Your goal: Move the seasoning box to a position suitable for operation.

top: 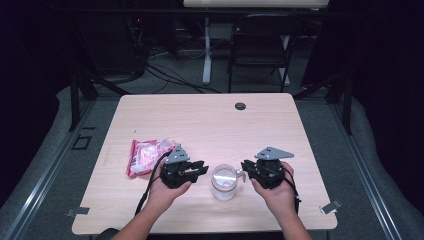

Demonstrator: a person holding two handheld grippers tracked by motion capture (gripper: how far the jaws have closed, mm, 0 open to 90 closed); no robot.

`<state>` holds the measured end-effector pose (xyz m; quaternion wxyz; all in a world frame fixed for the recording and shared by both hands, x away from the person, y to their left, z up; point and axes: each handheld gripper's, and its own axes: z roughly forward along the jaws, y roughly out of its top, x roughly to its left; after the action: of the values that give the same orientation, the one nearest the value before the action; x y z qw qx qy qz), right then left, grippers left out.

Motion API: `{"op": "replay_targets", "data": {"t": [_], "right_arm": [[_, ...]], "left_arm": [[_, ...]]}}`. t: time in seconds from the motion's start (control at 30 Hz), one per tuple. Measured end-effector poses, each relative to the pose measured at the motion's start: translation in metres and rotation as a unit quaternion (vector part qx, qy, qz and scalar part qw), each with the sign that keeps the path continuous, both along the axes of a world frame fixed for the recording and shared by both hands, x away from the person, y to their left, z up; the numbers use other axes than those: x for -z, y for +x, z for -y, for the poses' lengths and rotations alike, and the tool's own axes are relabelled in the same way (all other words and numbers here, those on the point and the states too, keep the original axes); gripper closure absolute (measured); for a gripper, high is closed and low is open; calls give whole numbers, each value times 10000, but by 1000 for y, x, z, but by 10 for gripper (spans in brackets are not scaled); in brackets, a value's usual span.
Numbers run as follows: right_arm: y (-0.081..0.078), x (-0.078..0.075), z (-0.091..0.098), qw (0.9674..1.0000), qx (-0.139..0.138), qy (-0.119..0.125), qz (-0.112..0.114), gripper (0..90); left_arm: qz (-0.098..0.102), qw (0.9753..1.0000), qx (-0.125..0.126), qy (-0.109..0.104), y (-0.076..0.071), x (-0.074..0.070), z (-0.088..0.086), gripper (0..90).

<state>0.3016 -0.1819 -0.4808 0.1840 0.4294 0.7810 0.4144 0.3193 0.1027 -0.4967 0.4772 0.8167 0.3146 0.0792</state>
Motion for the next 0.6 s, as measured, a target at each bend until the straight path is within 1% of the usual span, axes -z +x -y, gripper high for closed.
{"op": "replay_targets", "data": {"t": [0.03,0.1,0.17,0.23,0.27,0.3,0.37,0.4,0.47,0.53,0.57,0.6], "right_arm": [[0,0,-1,10000,-13,4,17,816],[0,2,-3,10000,-43,-18,18,815],[1,3,-4,10000,-65,-19,-9,815],[2,4,-4,10000,-81,-30,-42,814],[3,4,-4,9999,-88,-24,-62,814],[3,5,-5,9999,-87,-16,-88,814],[4,5,-5,9999,-113,-47,-101,815],[4,5,-5,9999,-116,-54,-102,818],[4,5,-5,9998,-117,-57,-122,824],[4,5,-5,9998,-138,-57,-120,833],[4,5,-5,9998,-140,-81,-119,837],[4,5,-5,9998,-147,-103,-123,842]], "left_arm": [[-6,10000,67,20,-1,1,0,757],[41,9999,98,98,-3,2,1,797],[-40,9997,184,156,-3,4,1,824],[-85,9994,225,247,-3,6,1,838],[-123,9994,232,220,-4,7,1,845],[-126,9994,243,231,-3,7,0,850],[-209,9992,268,232,-4,8,0,857],[-192,9992,277,234,-5,9,1,862],[-221,9989,306,270,-6,10,3,866],[-219,9985,360,352,-7,11,5,876],[-232,9984,379,359,-8,12,6,880],[-247,9980,439,383,-9,13,7,886]]}}
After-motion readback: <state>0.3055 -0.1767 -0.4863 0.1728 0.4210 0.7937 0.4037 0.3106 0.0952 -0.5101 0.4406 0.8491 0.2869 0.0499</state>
